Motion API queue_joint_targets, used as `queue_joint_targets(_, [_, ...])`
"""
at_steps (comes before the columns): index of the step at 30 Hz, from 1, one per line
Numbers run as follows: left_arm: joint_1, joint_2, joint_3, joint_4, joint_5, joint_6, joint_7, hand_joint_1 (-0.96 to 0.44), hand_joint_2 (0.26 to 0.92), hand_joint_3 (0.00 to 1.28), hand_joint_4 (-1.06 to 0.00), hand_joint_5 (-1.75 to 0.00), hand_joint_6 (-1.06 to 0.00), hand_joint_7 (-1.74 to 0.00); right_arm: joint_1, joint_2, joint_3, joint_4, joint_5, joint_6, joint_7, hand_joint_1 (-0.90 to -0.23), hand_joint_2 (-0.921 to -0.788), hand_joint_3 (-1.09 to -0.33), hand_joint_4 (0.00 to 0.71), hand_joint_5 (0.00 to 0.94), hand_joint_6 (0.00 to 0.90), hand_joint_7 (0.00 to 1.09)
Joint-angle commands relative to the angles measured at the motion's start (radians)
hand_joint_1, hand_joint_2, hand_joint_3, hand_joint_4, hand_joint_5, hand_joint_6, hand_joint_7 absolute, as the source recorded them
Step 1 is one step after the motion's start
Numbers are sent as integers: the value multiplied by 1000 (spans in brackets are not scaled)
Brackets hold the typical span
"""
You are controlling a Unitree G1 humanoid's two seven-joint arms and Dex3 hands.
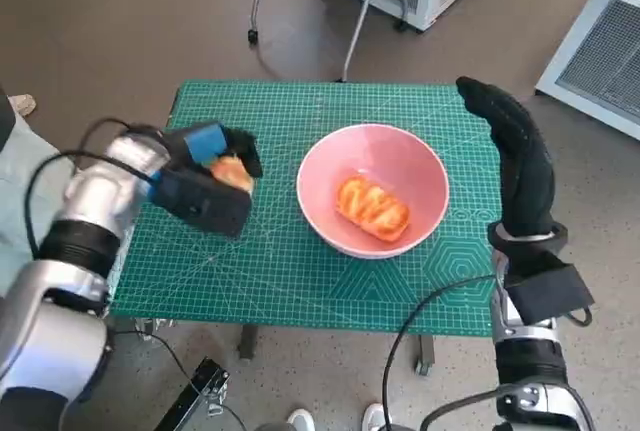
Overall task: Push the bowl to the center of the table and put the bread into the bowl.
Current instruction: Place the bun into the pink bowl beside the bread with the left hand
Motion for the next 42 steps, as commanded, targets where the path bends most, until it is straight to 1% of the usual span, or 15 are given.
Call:
queue_joint_targets(1, [-25, 37, 59, -109, -57, 6, -38, 0, 920, 72, -630, -1269, -677, -1077, 18, 5, 4, 5, 14, 16, 12, -594, -921, -731, 445, 8, 126, 818])
queue_joint_targets(9, [14, 65, 163, -361, -137, 33, -95, 1, 920, 55, -660, -1213, -683, -1096, 16, 7, 9, 1, 28, 23, 28, -594, -921, -733, 444, 7, 124, 819])
queue_joint_targets(12, [26, 62, 189, -438, -155, 24, -86, 2, 920, 49, -652, -1187, -704, -1108, 17, 7, 10, -3, 33, 25, 34, -594, -921, -733, 444, 7, 124, 820])
queue_joint_targets(18, [37, 27, 202, -515, -161, 20, -63, 2, 920, 47, -619, -1183, -743, -1102, 17, 5, 12, -6, 42, 30, 45, -590, -921, -736, 444, 7, 122, 823])
queue_joint_targets(24, [38, -58, 165, -516, -130, 10, -9, 1, 920, 48, -600, -1184, -759, -1100, 18, 6, 12, -10, 44, 35, 50, -594, -921, -738, 443, 7, 120, 826])
queue_joint_targets(28, [23, -111, 119, -465, -90, -9, 30, 1, 920, 56, -603, -1168, -736, -1138, 20, 8, 13, -15, 45, 37, 52, -600, -921, -737, 442, 6, 119, 829])
queue_joint_targets(32, [10, -156, 79, -416, -65, -20, 33, 0, 920, 63, -613, -1161, -709, -1166, 23, 8, 14, -23, 41, 42, 50, -605, -921, -736, 442, 6, 119, 830])
queue_joint_targets(37, [3, -203, 43, -378, -53, -22, 4, 0, 920, 66, -624, -1158, -690, -1182, 29, 6, 11, -36, 42, 47, 48, -603, -921, -737, 442, 6, 117, 832])
queue_joint_targets(39, [5, -218, 30, -361, -48, -19, -1, 0, 921, 85, -607, -1181, -664, -1202, 31, 5, 8, -38, 43, 47, 47, -603, -921, -737, 442, 6, 117, 833])
queue_joint_targets(40, [6, -223, 24, -354, -45, -17, -2, -1, 921, 138, -534, -1254, -617, -1247, 32, 4, 7, -38, 43, 46, 47, -603, -921, -737, 442, 6, 117, 833])
queue_joint_targets(41, [12, -227, 16, -353, -37, -9, -8, -1, 921, 158, -507, -1281, -599, -1264, 33, 4, 6, -38, 43, 45, 45, -603, -921, -737, 442, 6, 117, 833])
queue_joint_targets(42, [16, -229, 11, -353, -32, -3, -13, -8, 916, 172, -432, -981, -510, -1020, 34, 4, 5, -38, 43, 44, 45, -602, -921, -737, 442, 6, 117, 833])
